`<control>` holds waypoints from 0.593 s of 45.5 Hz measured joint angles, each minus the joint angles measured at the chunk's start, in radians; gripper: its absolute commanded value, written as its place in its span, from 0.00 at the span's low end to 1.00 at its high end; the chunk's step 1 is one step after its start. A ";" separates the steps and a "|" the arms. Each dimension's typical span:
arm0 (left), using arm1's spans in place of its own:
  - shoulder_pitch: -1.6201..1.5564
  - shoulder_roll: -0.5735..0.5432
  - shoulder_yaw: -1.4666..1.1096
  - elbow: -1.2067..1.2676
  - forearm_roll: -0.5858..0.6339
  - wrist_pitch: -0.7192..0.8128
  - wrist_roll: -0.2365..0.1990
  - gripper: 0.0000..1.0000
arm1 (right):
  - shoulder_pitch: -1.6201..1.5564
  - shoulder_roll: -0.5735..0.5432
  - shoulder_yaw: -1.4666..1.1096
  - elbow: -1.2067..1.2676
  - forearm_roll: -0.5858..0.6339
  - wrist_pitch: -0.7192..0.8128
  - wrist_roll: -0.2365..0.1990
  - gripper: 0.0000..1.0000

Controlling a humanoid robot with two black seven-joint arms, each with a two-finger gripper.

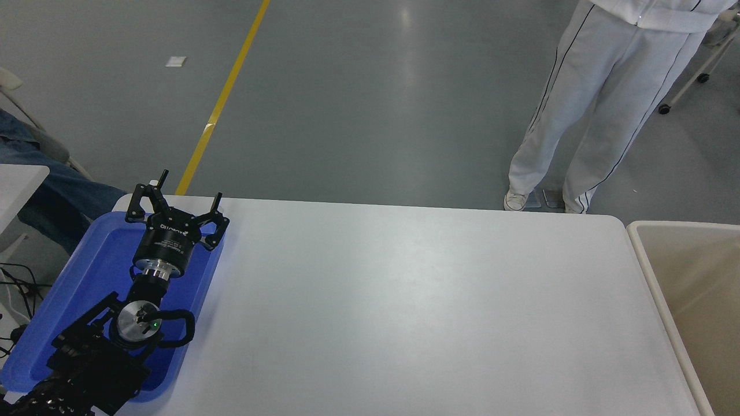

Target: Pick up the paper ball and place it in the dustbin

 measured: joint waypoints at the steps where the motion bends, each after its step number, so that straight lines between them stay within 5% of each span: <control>1: 0.000 0.000 0.000 0.000 0.000 0.000 0.000 1.00 | -0.004 0.003 0.002 -0.002 0.000 -0.002 0.000 0.00; 11: 0.000 0.000 0.000 0.000 0.000 0.000 0.000 1.00 | -0.021 0.018 0.011 -0.009 0.001 -0.009 0.000 0.03; 17: 0.000 0.000 0.000 0.000 0.000 0.000 0.000 1.00 | -0.023 0.021 0.013 -0.010 0.001 -0.011 0.001 0.79; 27: 0.000 0.000 0.000 0.000 0.000 0.000 0.000 1.00 | -0.011 0.023 0.015 -0.012 0.001 -0.028 0.002 1.00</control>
